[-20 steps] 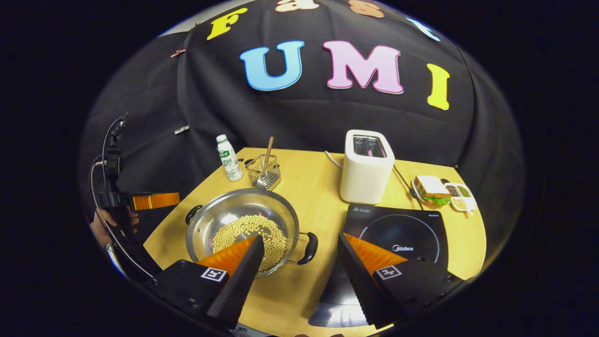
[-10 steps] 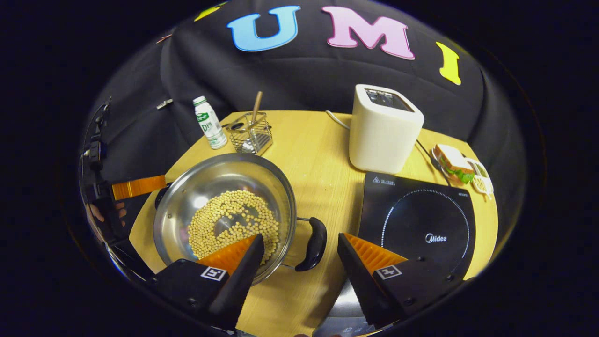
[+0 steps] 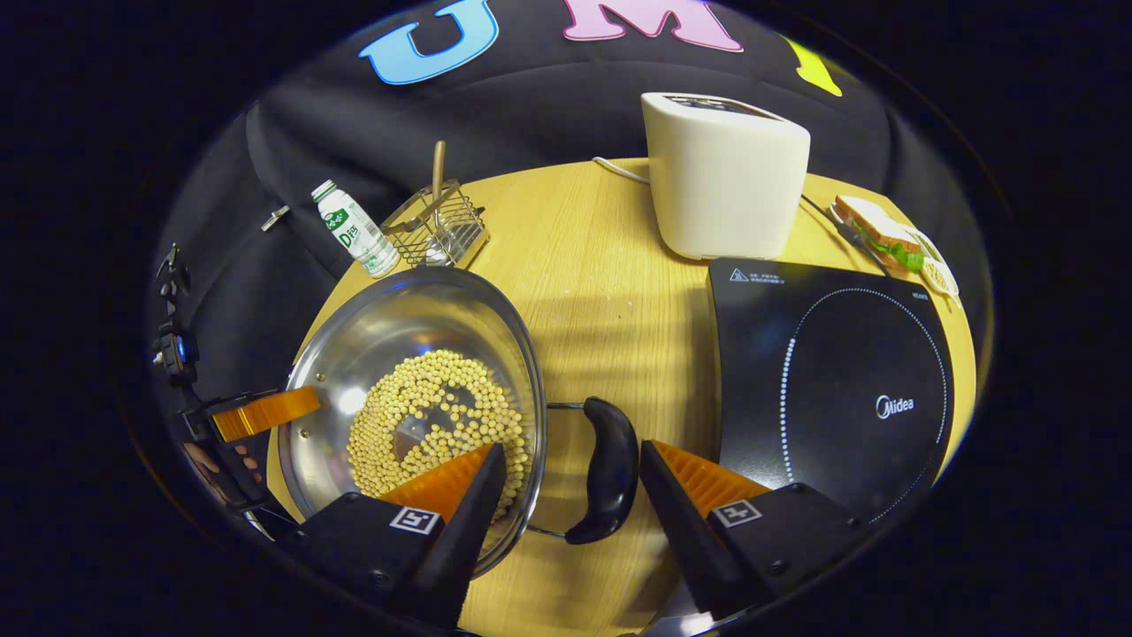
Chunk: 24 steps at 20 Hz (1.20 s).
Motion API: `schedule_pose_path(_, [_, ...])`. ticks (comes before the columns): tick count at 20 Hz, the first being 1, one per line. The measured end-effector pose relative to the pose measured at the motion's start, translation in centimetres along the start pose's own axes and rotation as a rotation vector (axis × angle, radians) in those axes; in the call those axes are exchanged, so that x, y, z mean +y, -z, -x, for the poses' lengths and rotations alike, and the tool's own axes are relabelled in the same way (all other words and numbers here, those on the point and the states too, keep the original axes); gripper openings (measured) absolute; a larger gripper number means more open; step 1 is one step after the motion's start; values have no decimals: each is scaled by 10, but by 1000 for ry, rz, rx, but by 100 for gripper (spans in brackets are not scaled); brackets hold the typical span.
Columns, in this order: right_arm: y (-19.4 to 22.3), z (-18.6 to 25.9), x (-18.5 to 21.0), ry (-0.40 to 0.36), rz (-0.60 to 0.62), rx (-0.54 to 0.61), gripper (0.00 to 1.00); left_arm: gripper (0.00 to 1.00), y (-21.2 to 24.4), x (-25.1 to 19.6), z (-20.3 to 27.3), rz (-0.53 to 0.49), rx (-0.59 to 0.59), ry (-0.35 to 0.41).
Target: First push the handle of the pot to place it horizontally, then grasp the pot with both hands and set it on the induction cooktop.
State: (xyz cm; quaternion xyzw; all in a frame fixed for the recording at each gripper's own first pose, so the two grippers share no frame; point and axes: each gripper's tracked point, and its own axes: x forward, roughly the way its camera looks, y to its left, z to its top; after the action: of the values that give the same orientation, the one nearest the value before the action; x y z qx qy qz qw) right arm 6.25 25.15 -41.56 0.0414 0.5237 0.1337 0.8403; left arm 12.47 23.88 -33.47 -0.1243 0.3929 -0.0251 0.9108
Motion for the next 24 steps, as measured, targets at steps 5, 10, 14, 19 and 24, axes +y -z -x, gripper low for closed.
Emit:
schedule_pose_path(5, [4, -11, -2, 16, -14, 23, 77, 83, 8, -6, -10, 15, 53, 15])
schedule_pose_path(10, [10, -12, -4, 24, -89, 78, 66, 65, 8, -1, -14, -7, 90, -11])
schedule_pose_path(14, [11, -11, -3, 21, -110, 70, 54, 60, 9, -1, -13, 8, 86, -23])
schedule_pose_path(19, [13, -14, 2, 5, -69, 77, 58, 55, 21, -5, 0, 36, 70, -35])
schedule_pose_path(24, [-1, 25, -9, -8, -38, 39, 58, 55, 11, -24, 20, 38, 40, -31])
